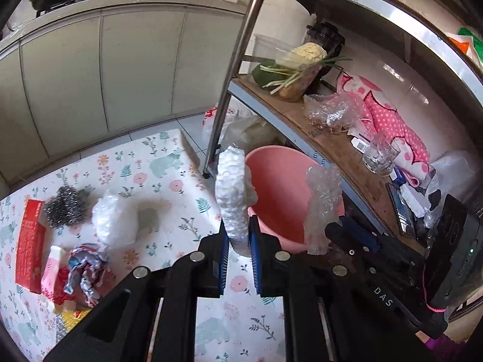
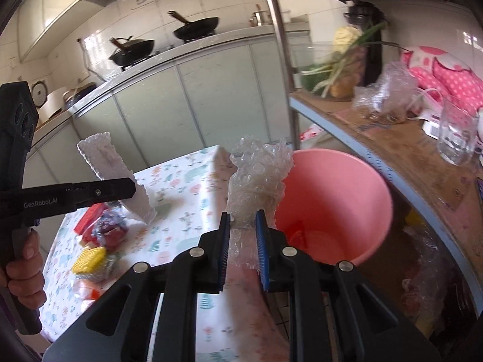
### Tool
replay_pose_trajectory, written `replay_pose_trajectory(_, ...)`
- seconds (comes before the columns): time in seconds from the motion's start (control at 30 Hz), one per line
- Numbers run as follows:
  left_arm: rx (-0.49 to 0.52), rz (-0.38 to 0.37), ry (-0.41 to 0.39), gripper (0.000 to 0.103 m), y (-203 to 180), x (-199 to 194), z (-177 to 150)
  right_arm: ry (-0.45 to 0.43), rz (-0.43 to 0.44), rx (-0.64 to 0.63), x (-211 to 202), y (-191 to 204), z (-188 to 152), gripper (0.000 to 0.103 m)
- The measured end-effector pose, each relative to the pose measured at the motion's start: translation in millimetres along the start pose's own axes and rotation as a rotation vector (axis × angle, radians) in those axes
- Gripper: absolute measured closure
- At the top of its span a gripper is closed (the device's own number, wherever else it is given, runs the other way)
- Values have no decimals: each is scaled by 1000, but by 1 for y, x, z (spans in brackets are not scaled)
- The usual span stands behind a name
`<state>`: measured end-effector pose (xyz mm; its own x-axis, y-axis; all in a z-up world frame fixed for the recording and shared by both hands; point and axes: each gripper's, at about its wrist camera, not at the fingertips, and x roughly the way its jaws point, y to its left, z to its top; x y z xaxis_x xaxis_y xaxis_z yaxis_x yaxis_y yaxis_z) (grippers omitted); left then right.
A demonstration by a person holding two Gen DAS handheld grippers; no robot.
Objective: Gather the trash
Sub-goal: 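Carry the foam strip and bubble wrap over the pink bucket, then open both grippers to drop the strip and bubble wrap into the bucket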
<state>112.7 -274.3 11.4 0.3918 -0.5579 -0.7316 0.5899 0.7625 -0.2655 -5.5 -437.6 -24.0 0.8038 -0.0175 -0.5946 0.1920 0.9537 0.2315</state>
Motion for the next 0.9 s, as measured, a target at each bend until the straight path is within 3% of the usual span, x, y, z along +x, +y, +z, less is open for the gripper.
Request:
replay_pose_trajectory(0.1,21,-38,23,91,-17,21,7,0,-33,21,4,-16,0,86)
replay_pose_trajectory(0.63,121,-37,119,90,-62,106,22,18,-100,72,37,-53,-3,85)
replay_pose_trajectory(0.73,123,-34,136,85,-63,112,21,25,-109,99,41,-58,-4,84)
replay_pose_trajectory(0.8,109,-38,146,74,-60,115,20,37,-109,115,43,-61,-5,83)
replay_pose_trajectory(0.9,94,-44,151,70,-58,117,21,48,-116,131,47,-65,-6,81)
